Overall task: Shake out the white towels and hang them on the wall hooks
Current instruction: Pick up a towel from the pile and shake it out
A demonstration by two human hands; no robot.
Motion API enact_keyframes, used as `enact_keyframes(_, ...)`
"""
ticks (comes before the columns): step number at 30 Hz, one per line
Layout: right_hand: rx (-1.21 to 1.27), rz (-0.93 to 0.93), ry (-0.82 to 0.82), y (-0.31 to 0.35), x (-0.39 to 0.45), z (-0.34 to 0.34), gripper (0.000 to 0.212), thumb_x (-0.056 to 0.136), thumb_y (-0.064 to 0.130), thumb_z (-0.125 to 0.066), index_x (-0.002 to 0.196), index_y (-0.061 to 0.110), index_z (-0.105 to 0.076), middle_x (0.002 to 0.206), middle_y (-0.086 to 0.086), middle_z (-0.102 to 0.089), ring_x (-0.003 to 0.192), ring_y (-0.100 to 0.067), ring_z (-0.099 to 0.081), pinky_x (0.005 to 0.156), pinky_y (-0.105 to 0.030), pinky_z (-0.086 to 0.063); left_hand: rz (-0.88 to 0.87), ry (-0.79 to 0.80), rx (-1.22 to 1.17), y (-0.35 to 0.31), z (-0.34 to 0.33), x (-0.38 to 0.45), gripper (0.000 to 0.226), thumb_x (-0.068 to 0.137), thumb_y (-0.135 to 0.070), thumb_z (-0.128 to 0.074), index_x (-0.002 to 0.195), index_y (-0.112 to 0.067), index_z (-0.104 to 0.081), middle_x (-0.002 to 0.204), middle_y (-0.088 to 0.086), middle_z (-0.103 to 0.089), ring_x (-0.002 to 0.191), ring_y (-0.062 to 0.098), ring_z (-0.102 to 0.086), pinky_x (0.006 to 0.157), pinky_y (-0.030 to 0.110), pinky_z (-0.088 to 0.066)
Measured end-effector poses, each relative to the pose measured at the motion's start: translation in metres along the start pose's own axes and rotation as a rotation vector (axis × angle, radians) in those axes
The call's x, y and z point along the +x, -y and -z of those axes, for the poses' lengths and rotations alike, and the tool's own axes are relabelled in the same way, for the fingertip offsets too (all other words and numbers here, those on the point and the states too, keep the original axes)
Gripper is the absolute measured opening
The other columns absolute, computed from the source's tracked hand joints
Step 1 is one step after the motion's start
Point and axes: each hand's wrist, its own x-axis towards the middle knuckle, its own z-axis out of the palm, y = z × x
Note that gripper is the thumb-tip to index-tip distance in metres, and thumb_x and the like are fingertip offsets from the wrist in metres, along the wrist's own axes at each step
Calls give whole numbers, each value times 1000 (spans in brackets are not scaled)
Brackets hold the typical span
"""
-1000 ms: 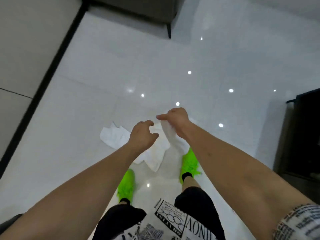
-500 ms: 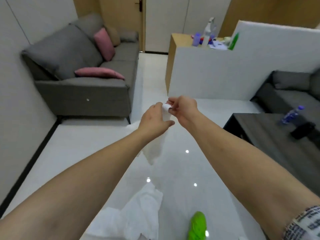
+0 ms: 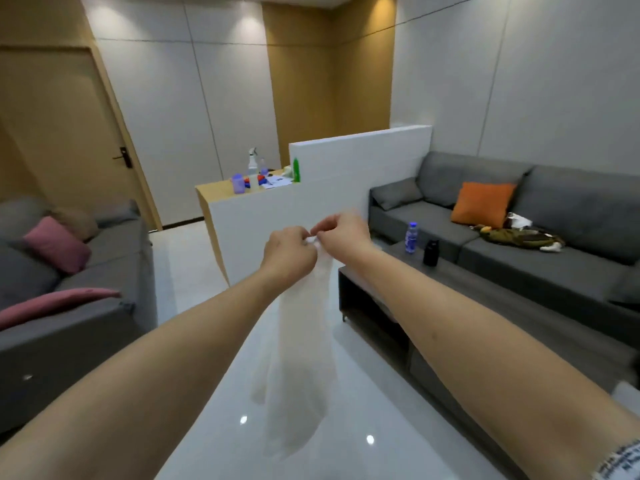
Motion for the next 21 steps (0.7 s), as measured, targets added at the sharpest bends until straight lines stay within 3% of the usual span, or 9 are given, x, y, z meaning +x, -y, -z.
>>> enact_keyframes(4, -49, 8, -171, -52, -15, 129, 26, 84, 6, -54, 70, 24, -66, 77, 1, -71, 77, -16, -66, 72, -31, -55, -74, 93, -76, -94, -69, -4, 25, 76, -13, -49, 81, -27, -69, 83, -8, -63, 82, 14, -58, 67, 23, -43)
enact_keyframes(7, 39, -66, -99, -99, -39, 210, 5, 85, 17, -67, 87, 12, -69, 72, 1, -69, 67, -13, -64, 64, -33, -55, -104, 160, -168, -167, -124, -12, 20, 70, -17, -49, 72, -24, -68, 74, -7, -63, 74, 11, -58, 56, 21, -42)
enact_keyframes(11, -48, -186, -67, -161, -78, 295, 14, 82, 28, -76, 91, 19, -69, 89, -3, -71, 84, -17, -68, 72, -34, -59, -170, 285, -278, -267, -196, -30, 23, 72, -18, -45, 73, -25, -67, 78, -6, -63, 75, 9, -55, 54, 22, -40)
enact_keyframes(14, -74, -265, -200, -199, -106, 357, 24, 81, 37, -76, 81, 15, -68, 83, -2, -70, 81, -18, -67, 76, -38, -57, -239, 402, -309, -326, -243, -50, 26, 75, -18, -43, 80, -28, -67, 86, -5, -64, 78, 6, -54, 55, 22, -36)
enact_keyframes(16, -32, -299, -261, -219, -124, 395, 23, 85, 36, -73, 79, 15, -66, 79, -3, -67, 75, -16, -63, 70, -36, -55, -259, 463, -320, -355, -271, -61, 28, 76, -20, -43, 87, -28, -68, 89, -3, -63, 79, 8, -55, 56, 23, -37)
enact_keyframes(21, -8, -325, -506, -259, -164, 479, 25, 82, 38, -75, 75, 19, -60, 67, 6, -56, 62, -9, -50, 56, -24, -40, -362, 565, -317, -419, -337, -79, 31, 77, -16, -40, 91, -6, -67, 91, 13, -66, 78, 21, -58, 65, 33, -47)
